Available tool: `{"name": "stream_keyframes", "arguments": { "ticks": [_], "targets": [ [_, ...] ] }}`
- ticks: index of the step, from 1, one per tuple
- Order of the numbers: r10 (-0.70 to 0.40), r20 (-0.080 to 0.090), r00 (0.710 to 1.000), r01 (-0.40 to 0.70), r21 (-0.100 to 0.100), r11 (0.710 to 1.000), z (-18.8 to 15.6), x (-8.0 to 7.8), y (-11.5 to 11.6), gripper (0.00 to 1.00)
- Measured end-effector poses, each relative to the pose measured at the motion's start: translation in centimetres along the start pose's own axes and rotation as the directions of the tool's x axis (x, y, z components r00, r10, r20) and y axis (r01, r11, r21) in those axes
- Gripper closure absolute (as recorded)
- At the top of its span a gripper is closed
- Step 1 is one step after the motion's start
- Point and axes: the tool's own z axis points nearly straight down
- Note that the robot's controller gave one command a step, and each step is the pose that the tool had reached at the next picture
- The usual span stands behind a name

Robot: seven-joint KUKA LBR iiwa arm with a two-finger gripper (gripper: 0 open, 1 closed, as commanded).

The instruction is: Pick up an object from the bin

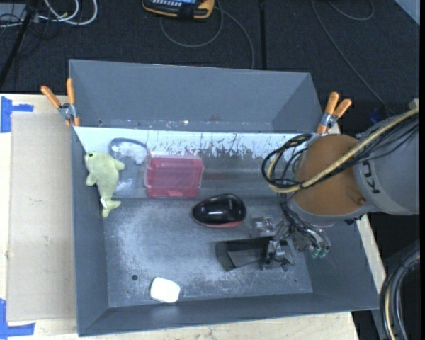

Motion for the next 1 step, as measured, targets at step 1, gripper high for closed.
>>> {"name": "stream_keyframes", "arguments": {
  "ticks": [1],
  "targets": [
    [-0.013,-0.004,1.000,0.013,-0.001,1.000,-13.17,0.28,-0.17,1.00]
  ]
}}
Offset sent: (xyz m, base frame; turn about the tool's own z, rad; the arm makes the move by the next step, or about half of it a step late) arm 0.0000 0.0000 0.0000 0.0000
